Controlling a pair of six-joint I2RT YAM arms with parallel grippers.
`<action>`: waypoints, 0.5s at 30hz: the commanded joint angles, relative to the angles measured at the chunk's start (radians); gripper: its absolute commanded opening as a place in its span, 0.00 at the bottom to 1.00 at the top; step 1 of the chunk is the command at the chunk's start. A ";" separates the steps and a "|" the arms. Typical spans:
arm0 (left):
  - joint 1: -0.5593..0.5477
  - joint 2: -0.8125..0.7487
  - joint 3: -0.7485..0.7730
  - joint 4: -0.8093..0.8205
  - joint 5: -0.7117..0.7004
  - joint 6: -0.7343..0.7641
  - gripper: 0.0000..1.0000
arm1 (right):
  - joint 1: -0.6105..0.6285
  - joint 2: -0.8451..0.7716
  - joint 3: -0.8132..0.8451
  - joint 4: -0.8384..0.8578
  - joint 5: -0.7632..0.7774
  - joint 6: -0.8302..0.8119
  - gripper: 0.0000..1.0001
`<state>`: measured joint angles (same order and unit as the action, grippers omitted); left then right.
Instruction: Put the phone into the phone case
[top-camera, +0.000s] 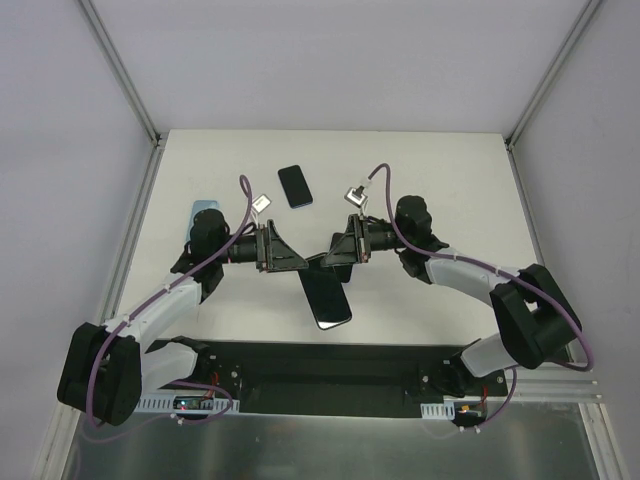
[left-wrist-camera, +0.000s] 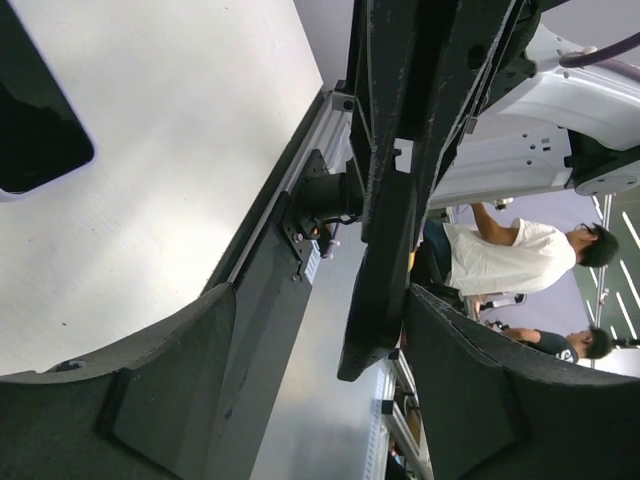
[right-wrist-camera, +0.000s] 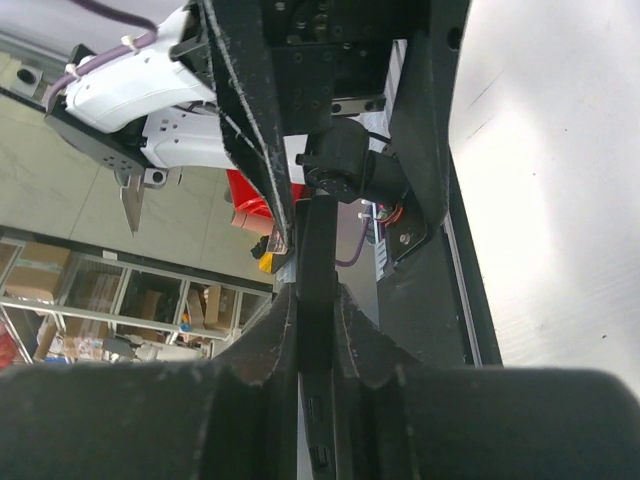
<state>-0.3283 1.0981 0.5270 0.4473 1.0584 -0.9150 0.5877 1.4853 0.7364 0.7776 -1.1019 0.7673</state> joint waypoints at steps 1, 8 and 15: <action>-0.008 -0.017 -0.045 0.248 0.052 -0.169 0.66 | 0.003 -0.069 0.026 0.144 -0.073 0.021 0.04; -0.009 0.009 -0.084 0.389 0.061 -0.263 0.51 | 0.006 -0.051 0.027 0.163 -0.072 0.033 0.06; -0.009 0.023 -0.090 0.381 0.051 -0.269 0.00 | 0.004 -0.010 0.026 0.252 -0.044 0.124 0.16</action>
<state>-0.3347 1.1053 0.4541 0.8036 1.1080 -1.1755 0.5880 1.4799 0.7345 0.8509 -1.1309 0.8162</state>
